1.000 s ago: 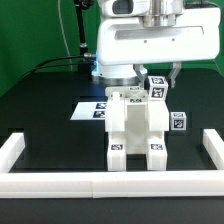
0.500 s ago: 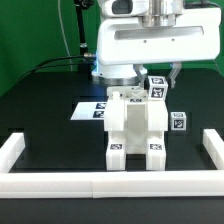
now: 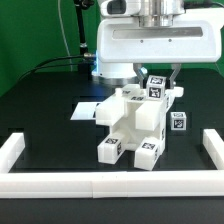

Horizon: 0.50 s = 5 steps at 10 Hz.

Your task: Assemble chair

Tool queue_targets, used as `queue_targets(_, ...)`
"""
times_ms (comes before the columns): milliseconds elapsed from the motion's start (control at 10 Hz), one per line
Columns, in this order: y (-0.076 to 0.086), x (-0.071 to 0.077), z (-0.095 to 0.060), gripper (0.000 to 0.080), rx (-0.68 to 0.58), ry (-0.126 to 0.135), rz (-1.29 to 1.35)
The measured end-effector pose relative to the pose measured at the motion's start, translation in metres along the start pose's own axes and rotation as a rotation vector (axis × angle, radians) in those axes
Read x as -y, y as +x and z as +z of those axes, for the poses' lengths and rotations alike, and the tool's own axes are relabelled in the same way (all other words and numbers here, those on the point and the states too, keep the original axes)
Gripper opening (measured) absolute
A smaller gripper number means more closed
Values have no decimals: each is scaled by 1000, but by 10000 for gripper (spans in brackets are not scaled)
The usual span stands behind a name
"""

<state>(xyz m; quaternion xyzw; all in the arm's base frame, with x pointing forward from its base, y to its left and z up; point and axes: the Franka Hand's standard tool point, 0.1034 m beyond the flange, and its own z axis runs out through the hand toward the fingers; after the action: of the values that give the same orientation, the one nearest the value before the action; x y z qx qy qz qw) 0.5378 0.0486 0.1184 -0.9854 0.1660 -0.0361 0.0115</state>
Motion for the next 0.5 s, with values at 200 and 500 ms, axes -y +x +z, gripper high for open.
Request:
queue_targets(200,0,0,0,387,0,0,-23)
queue_targets(500,5,-2,-6,610,27,0,-267)
